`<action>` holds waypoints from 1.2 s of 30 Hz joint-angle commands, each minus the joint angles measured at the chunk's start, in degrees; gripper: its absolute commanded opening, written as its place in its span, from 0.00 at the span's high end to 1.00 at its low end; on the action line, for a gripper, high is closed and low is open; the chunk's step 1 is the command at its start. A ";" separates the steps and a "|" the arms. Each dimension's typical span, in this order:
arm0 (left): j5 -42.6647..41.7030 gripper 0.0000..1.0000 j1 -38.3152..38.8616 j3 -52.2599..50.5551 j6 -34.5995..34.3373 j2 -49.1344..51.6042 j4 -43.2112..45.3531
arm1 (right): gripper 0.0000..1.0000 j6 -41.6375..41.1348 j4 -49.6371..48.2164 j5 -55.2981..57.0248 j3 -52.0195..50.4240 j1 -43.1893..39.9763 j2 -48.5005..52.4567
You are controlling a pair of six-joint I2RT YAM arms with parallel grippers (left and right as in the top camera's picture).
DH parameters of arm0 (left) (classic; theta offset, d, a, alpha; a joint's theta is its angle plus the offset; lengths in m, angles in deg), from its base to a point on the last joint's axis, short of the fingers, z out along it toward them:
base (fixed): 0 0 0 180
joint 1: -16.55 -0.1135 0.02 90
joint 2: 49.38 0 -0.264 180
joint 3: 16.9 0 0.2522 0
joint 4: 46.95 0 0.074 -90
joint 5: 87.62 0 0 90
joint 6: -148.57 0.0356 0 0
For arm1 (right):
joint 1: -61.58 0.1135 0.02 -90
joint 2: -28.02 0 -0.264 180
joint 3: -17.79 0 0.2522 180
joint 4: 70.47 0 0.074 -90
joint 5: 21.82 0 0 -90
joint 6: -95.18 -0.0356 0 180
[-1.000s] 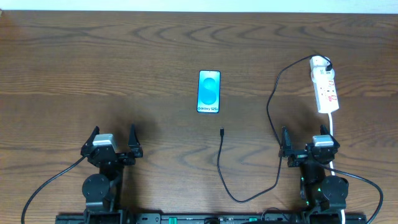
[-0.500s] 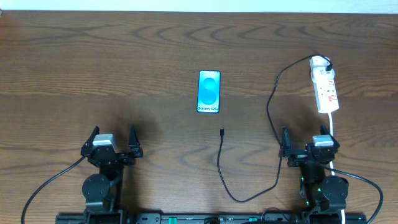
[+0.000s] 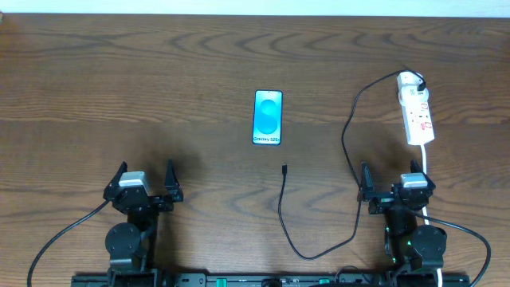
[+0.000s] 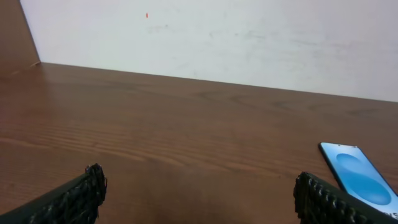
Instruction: Plug charger to phone and switch on socket
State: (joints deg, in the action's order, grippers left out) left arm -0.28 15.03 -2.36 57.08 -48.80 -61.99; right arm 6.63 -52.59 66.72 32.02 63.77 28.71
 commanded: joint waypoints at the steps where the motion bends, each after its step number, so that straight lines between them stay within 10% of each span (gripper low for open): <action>1: -7.65 0.02 -0.28 -0.50 -11.04 -0.28 -2.01 | 0.01 -0.74 0.24 0.28 -0.11 -0.28 -0.20; 7: -25.27 0.02 -0.28 -0.50 -39.23 -0.28 1.07 | 0.01 -0.76 0.24 0.28 -0.11 -0.28 -0.20; 17: -18.69 0.02 -0.31 0.85 -40.17 -0.28 21.35 | 0.01 -0.76 0.24 0.28 -0.11 -0.28 -0.20; 23: -11.80 0.02 -0.28 11.04 -30.86 5.01 18.91 | 0.01 -0.74 0.24 0.28 -0.11 -0.28 -0.20; 28: -11.80 0.02 -0.28 27.52 -25.83 18.80 4.59 | 0.01 -0.74 0.22 0.26 -0.11 -0.28 -0.20; 36: -12.46 0.02 -0.28 71.49 -16.09 56.65 -49.53 | 0.01 -0.76 0.24 0.28 -0.11 -0.28 -0.20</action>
State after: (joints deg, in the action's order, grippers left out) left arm -11.20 15.03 57.29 35.90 -2.68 -101.48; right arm 6.63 -52.68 66.72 32.00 63.77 28.71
